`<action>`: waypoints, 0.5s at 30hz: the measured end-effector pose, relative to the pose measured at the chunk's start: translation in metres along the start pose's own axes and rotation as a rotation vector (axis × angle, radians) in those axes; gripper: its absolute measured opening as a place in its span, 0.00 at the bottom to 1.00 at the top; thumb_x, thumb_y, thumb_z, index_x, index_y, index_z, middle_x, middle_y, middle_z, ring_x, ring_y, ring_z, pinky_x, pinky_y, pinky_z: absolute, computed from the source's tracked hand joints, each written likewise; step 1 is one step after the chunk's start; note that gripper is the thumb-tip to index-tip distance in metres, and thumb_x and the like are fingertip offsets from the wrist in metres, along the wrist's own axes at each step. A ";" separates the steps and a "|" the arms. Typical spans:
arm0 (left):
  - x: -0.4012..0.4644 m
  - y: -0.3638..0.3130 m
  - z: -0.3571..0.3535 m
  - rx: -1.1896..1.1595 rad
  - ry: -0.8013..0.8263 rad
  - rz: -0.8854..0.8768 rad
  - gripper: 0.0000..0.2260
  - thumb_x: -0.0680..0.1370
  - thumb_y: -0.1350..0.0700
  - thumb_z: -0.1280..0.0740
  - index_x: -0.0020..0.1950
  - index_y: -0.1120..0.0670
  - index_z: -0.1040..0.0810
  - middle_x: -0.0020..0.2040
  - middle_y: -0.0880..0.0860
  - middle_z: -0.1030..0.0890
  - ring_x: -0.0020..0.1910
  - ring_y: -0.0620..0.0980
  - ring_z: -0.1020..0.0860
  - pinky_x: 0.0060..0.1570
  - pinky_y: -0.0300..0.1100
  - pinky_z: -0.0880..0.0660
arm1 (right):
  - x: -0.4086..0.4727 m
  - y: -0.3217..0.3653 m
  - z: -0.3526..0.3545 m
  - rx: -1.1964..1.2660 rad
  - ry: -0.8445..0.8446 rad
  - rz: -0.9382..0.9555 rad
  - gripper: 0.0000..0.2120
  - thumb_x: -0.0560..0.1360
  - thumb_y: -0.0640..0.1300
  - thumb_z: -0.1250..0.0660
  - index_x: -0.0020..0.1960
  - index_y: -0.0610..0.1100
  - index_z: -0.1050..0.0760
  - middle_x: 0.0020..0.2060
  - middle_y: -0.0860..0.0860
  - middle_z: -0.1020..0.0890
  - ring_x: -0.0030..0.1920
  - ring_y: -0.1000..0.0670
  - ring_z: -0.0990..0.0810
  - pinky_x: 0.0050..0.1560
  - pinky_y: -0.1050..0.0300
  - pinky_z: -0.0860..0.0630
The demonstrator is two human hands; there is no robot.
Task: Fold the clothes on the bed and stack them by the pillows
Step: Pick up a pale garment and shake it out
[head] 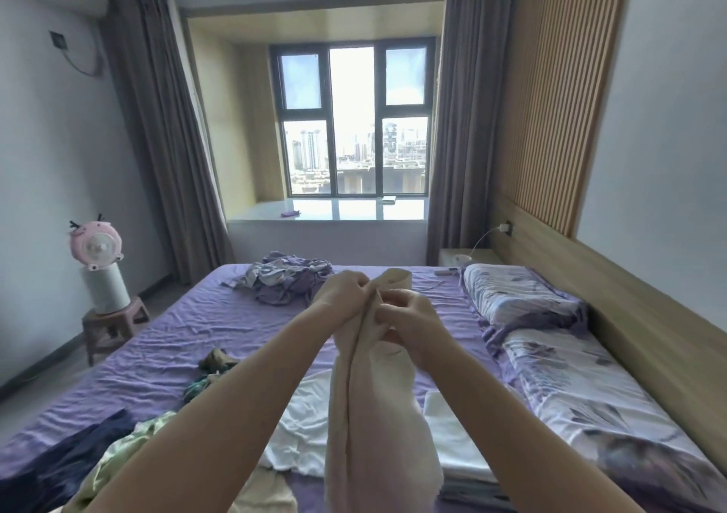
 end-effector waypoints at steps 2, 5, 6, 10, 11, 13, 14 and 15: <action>-0.002 -0.004 0.002 -0.063 0.009 -0.040 0.13 0.80 0.53 0.39 0.40 0.56 0.22 0.44 0.58 0.19 0.47 0.57 0.22 0.49 0.46 0.28 | 0.000 0.005 -0.002 0.015 0.008 0.014 0.13 0.70 0.29 0.39 0.52 0.34 0.22 0.39 0.42 0.24 0.41 0.46 0.24 0.50 0.44 0.22; -0.010 -0.005 -0.009 -0.413 0.204 0.006 0.18 0.80 0.44 0.39 0.39 0.56 0.23 0.40 0.54 0.20 0.42 0.51 0.23 0.52 0.47 0.26 | -0.003 0.013 -0.011 0.073 0.073 0.025 0.09 0.75 0.33 0.39 0.52 0.32 0.23 0.40 0.40 0.21 0.43 0.45 0.22 0.54 0.46 0.23; -0.015 -0.006 -0.012 -0.476 0.295 0.017 0.21 0.77 0.38 0.38 0.42 0.55 0.21 0.41 0.52 0.19 0.43 0.49 0.22 0.53 0.45 0.25 | -0.004 0.015 -0.013 0.109 0.097 0.021 0.09 0.76 0.33 0.40 0.51 0.32 0.23 0.41 0.40 0.21 0.43 0.45 0.21 0.54 0.48 0.23; -0.028 -0.002 -0.014 -0.507 0.467 -0.072 0.22 0.69 0.44 0.28 0.59 0.54 0.22 0.55 0.53 0.19 0.55 0.49 0.21 0.61 0.47 0.25 | -0.008 0.025 -0.016 -0.012 0.211 0.094 0.17 0.72 0.25 0.45 0.57 0.33 0.25 0.47 0.42 0.21 0.48 0.48 0.21 0.55 0.54 0.24; -0.030 0.001 -0.016 -0.567 0.492 -0.074 0.21 0.69 0.51 0.26 0.61 0.54 0.23 0.58 0.55 0.20 0.57 0.51 0.22 0.62 0.50 0.26 | -0.008 0.026 -0.016 -0.053 0.231 0.104 0.20 0.72 0.24 0.45 0.61 0.35 0.27 0.51 0.44 0.20 0.50 0.50 0.21 0.57 0.56 0.24; -0.032 0.004 -0.022 -0.661 0.538 -0.074 0.22 0.71 0.65 0.29 0.63 0.52 0.25 0.59 0.58 0.22 0.56 0.53 0.23 0.62 0.55 0.27 | -0.005 0.034 -0.008 -0.296 0.197 0.181 0.23 0.73 0.29 0.39 0.67 0.38 0.31 0.57 0.46 0.20 0.56 0.51 0.21 0.62 0.55 0.26; -0.034 0.003 -0.024 -0.661 0.552 -0.085 0.24 0.71 0.69 0.31 0.63 0.51 0.25 0.57 0.58 0.22 0.55 0.53 0.23 0.62 0.55 0.28 | -0.003 0.042 -0.002 -0.531 0.150 0.284 0.24 0.73 0.33 0.36 0.69 0.40 0.31 0.58 0.47 0.21 0.58 0.52 0.22 0.64 0.56 0.28; -0.034 0.002 -0.027 -0.641 0.559 -0.097 0.25 0.72 0.72 0.33 0.63 0.49 0.25 0.55 0.56 0.22 0.53 0.52 0.23 0.60 0.54 0.27 | -0.003 0.051 0.001 -0.767 0.100 0.418 0.25 0.73 0.36 0.34 0.69 0.42 0.31 0.59 0.47 0.21 0.60 0.51 0.24 0.64 0.57 0.30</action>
Point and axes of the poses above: each hand's wrist, its own x-axis towards the middle knuckle, its own z-axis out of the back of the hand, y = z × x, the point moved 9 cm from there along x, towards the middle knuckle
